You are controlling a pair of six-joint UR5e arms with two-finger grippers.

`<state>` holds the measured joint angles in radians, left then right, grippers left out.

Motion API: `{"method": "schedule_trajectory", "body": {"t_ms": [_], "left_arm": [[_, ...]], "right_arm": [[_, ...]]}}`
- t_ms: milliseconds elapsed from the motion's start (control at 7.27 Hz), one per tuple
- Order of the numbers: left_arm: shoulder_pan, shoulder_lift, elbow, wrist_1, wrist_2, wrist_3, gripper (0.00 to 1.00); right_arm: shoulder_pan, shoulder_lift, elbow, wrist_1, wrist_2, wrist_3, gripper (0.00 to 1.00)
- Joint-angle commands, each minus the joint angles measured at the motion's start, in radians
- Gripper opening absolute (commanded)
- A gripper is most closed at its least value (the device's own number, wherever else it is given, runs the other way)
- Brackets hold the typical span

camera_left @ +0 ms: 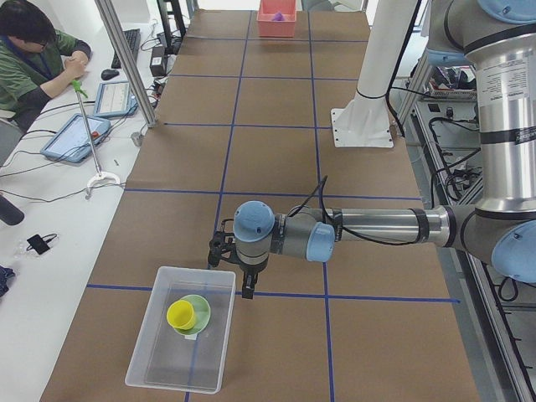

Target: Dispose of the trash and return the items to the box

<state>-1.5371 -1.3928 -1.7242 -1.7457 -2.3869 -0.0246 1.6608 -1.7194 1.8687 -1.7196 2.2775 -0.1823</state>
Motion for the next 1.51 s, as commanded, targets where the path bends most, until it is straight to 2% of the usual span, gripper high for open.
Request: {"method": "schedule_trajectory", "body": {"t_ms": [0, 1100, 1375], "left_arm": [[0.0, 0.0, 0.0, 0.0, 0.0, 0.0, 0.99], [0.002, -0.006, 0.009, 0.0, 0.0, 0.0, 0.99], [0.002, -0.008, 0.014, 0.0, 0.0, 0.0, 0.99]], "right_arm": [[0.001, 0.001, 0.004, 0.0, 0.002, 0.0, 1.0], [-0.001, 0.0, 0.024, 0.0, 0.005, 0.0, 1.0], [-0.001, -0.003, 0.056, -0.002, 0.002, 0.0, 1.0]]}}
